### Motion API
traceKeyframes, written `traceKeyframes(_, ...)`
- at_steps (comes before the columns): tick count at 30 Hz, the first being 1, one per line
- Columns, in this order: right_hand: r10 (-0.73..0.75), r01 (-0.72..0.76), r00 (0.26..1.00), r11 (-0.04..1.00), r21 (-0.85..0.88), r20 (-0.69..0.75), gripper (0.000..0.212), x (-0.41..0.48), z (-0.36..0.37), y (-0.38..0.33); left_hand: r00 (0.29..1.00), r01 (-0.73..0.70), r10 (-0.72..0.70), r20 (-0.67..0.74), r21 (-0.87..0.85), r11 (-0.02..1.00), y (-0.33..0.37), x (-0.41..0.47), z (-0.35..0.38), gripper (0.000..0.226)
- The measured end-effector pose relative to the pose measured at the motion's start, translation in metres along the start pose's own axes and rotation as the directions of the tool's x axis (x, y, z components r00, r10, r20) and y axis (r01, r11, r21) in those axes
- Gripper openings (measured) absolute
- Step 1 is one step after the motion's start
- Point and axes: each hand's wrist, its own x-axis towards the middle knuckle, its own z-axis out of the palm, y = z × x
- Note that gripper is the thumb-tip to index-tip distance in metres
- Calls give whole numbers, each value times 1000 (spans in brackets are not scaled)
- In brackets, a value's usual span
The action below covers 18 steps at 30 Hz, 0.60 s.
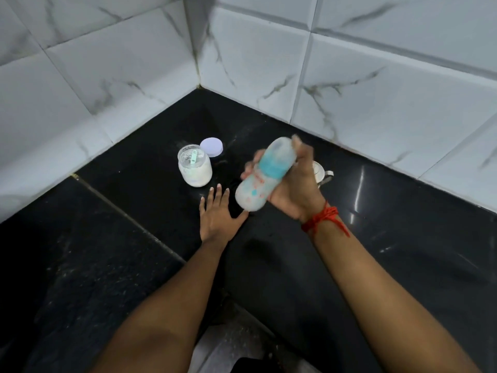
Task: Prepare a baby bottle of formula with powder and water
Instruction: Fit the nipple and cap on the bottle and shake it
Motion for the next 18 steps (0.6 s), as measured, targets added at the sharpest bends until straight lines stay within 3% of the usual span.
traceKeyframes(2,-27,48,996,962,268,-82,67,1,-2,-1,1000,1,-1,5,-6,1000,0,1,0,94)
traceKeyframes(3,-25,50,996,948,313,-81,66,3,-3,2,1000,10,-10,4,-15,1000,2,1,0,94)
traceKeyframes(6,50,-53,999,986,-159,-21,63,6,3,26,1000,1,-1,3,23,1000,1,0,0,94)
traceKeyframes(7,36,-35,999,989,-144,0,60,3,2,27,1000,-3,3,-8,23,1000,0,-1,1,95)
traceKeyframes(10,-99,106,994,981,162,-51,43,12,-8,8,1000,3,-3,20,-10,1000,2,2,0,94)
traceKeyframes(11,-85,85,996,985,153,-3,46,13,-8,4,1000,10,-10,21,-6,1000,2,2,1,93)
traceKeyframes(14,70,-45,991,976,-212,110,66,7,-3,15,1000,2,-2,14,13,1000,-1,0,2,94)
traceKeyframes(18,81,-76,995,994,-82,58,62,2,-6,14,999,16,-16,31,4,1000,2,2,-1,93)
